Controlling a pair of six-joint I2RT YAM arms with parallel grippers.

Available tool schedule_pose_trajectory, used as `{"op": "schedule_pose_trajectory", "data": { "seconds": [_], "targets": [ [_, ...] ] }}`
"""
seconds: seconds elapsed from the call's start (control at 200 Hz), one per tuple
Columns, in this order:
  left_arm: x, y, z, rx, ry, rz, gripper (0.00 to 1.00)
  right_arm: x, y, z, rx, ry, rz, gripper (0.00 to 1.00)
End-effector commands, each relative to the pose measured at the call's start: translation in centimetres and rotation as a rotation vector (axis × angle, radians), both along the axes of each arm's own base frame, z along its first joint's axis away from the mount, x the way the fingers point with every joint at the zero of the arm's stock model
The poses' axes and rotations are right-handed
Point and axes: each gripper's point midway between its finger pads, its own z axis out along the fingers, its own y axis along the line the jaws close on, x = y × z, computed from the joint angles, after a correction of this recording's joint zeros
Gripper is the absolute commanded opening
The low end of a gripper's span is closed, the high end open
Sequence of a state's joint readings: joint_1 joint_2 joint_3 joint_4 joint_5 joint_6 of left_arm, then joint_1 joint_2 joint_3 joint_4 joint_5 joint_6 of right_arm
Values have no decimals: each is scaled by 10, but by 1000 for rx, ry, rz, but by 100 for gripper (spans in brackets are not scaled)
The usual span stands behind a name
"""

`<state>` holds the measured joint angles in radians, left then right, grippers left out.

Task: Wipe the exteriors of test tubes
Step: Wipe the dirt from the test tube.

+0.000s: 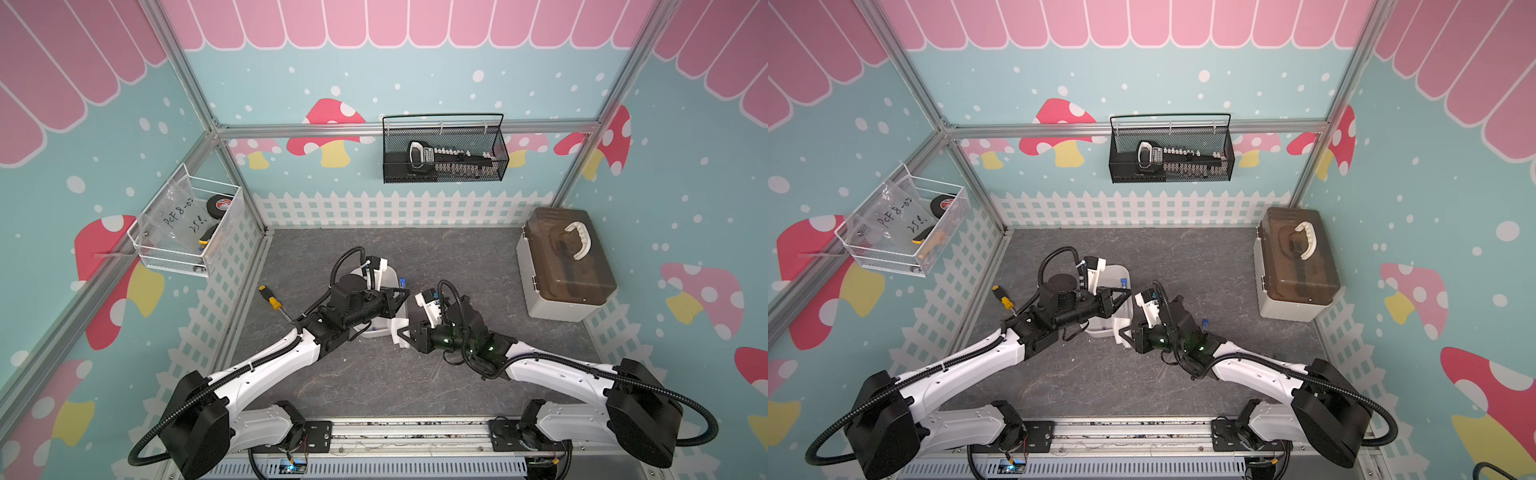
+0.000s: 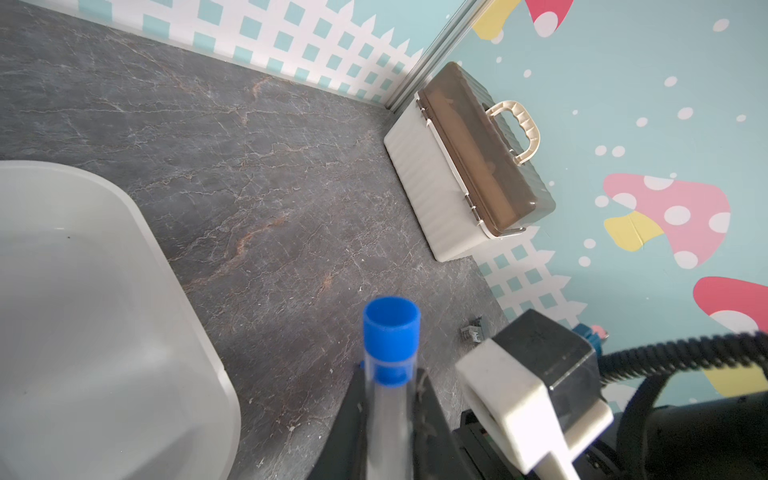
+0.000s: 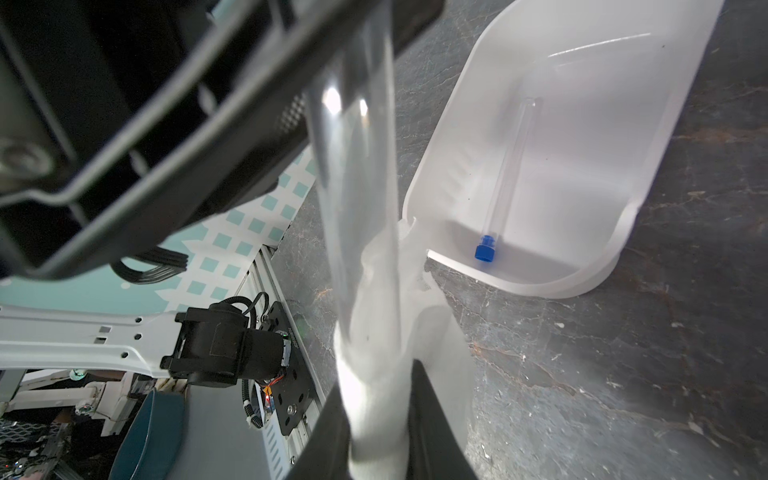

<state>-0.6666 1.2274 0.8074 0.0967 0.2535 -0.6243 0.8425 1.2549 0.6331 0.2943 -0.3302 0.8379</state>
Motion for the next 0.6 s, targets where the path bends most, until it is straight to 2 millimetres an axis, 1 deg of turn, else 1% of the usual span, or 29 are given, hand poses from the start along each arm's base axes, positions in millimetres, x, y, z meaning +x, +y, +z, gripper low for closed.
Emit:
{"op": "schedule_pose_trajectory", "data": {
  "seconds": [0.0, 0.07, 0.135, 0.235, 0.345, 0.45, 0.59],
  "targets": [
    [-3, 4, 3, -14, -8, 4, 12, 27, -2, 26, 15, -67, -55, 19],
    [-4, 5, 2, -14, -6, 5, 12, 38, -3, 37, 27, -90, -69, 19],
    [-4, 6, 2, -13, -7, 7, 12, 42, -1, 45, 35, -106, -60, 19],
    [-4, 6, 3, -10, -11, 9, 11, 42, 5, 47, 37, -98, -34, 19],
    [-3, 7, 3, -10, -13, 12, 11, 33, 7, 35, 32, -53, -10, 20],
    [-2, 7, 5, -10, -20, 16, 12, 17, 6, 18, 22, -10, -3, 19],
    [0, 8, 5, -8, -22, 20, 12, -3, 2, 2, 26, 36, -8, 19]
  ]
}}
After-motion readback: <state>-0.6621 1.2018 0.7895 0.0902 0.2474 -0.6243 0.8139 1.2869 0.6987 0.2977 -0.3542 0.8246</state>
